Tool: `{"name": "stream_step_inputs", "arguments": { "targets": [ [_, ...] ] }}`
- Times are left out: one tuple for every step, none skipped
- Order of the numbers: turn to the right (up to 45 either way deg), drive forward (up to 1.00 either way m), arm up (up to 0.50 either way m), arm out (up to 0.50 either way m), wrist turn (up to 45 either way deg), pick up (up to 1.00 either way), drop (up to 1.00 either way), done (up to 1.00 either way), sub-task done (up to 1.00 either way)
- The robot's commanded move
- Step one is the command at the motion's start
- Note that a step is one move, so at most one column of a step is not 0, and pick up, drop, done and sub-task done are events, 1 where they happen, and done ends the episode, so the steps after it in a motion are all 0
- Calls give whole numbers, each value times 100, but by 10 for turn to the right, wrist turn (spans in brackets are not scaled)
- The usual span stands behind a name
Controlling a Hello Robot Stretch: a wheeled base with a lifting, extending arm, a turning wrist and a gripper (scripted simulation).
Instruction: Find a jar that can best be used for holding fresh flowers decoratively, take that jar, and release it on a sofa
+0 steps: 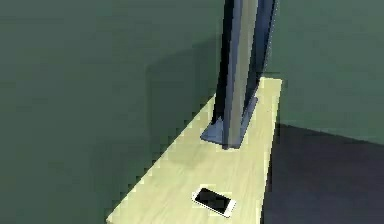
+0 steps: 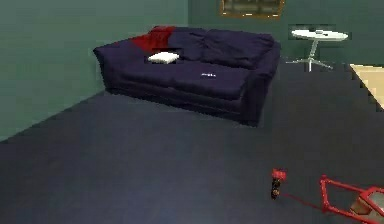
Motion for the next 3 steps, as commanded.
{"name": "stream_step_inputs", "arguments": {
  "targets": [
    [-450,0,0,0,0,0,0,0,0],
    [-450,0,0,0,0,0,0,0,0],
    [-450,0,0,0,0,0,0,0,0]
  ]
}}
